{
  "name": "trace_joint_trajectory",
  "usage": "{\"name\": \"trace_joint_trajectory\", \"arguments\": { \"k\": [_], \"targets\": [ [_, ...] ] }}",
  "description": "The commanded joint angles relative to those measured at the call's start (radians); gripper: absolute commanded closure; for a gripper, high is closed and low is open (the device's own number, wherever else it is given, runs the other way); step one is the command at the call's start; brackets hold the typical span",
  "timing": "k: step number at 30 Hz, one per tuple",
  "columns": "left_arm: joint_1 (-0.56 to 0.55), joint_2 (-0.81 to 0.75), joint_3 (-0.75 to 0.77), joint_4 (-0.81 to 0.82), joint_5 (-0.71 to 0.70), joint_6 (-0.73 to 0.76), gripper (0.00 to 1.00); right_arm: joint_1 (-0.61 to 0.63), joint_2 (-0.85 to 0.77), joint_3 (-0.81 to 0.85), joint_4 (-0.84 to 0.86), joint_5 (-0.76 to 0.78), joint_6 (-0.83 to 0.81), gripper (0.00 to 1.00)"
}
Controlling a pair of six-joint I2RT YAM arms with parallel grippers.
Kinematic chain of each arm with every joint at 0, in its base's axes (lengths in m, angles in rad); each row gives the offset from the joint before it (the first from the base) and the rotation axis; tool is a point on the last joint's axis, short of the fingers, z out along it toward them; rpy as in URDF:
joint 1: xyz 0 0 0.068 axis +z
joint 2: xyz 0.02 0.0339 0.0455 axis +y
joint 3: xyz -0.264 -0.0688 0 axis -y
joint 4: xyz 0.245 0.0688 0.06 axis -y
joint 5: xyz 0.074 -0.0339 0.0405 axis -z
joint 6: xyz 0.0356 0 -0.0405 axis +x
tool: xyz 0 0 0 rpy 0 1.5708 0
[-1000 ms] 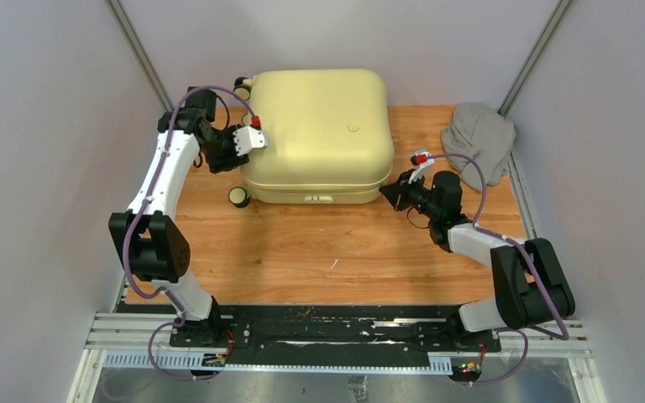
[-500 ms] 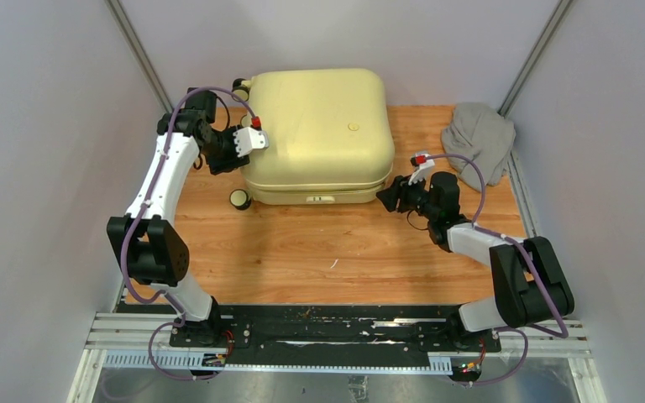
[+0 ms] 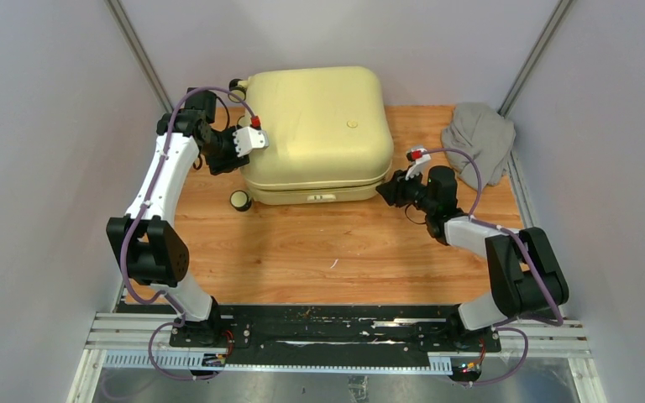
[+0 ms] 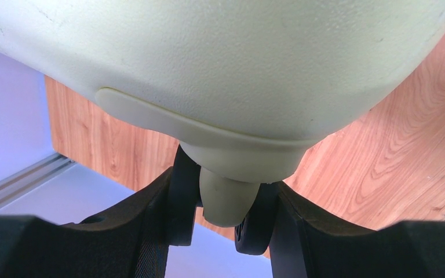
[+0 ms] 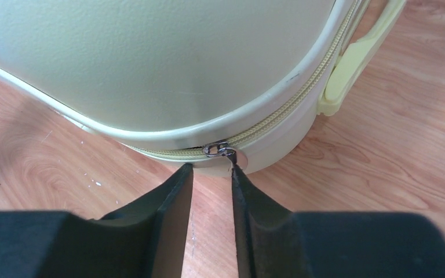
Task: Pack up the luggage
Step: Zip the luggage at the center of the board.
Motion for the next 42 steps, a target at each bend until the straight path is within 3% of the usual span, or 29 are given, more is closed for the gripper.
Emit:
{"name": "trace_joint_trajectory", "arguments": {
  "k": [1,4,8,30,31,32,34,36,38,42],
  "targets": [
    [0.008,-0.069,0.008,0.027,-0.024,-0.072,1.0,0.014,0.027,0.034,0.104,-0.056,0.0,0.72],
    [0.007,-0.069,0.005,0.027,-0.03,-0.07,1.0,0.014,0.029,0.015,0.133,-0.05,0.007,0.87],
    [0.007,-0.071,0.001,0.027,-0.031,-0.074,1.0,0.012,0.017,-0.01,0.156,-0.025,0.01,1.0],
    [-0.028,-0.099,-0.017,0.027,-0.043,-0.139,1.0,0.029,-0.033,-0.054,0.094,-0.009,0.035,1.0],
    [-0.028,-0.098,-0.014,0.027,-0.047,-0.14,1.0,0.023,-0.049,-0.057,0.066,0.029,0.032,0.99],
    [-0.028,-0.099,-0.011,0.027,-0.052,-0.142,1.0,0.011,-0.068,-0.066,0.044,0.063,0.041,0.9],
    [-0.028,-0.098,-0.007,0.025,-0.06,-0.146,1.0,-0.024,-0.097,-0.097,0.065,0.086,0.07,0.63],
    [-0.029,-0.099,-0.003,0.026,-0.064,-0.145,1.0,-0.055,-0.099,-0.109,0.091,0.07,0.082,0.45],
    [-0.028,-0.098,-0.001,0.027,-0.062,-0.146,1.0,-0.077,-0.073,-0.079,0.07,0.001,0.065,0.36],
    [-0.028,-0.095,0.0,0.027,-0.062,-0.149,1.0,-0.124,0.01,0.004,0.057,-0.187,0.058,0.32]
  ]
}}
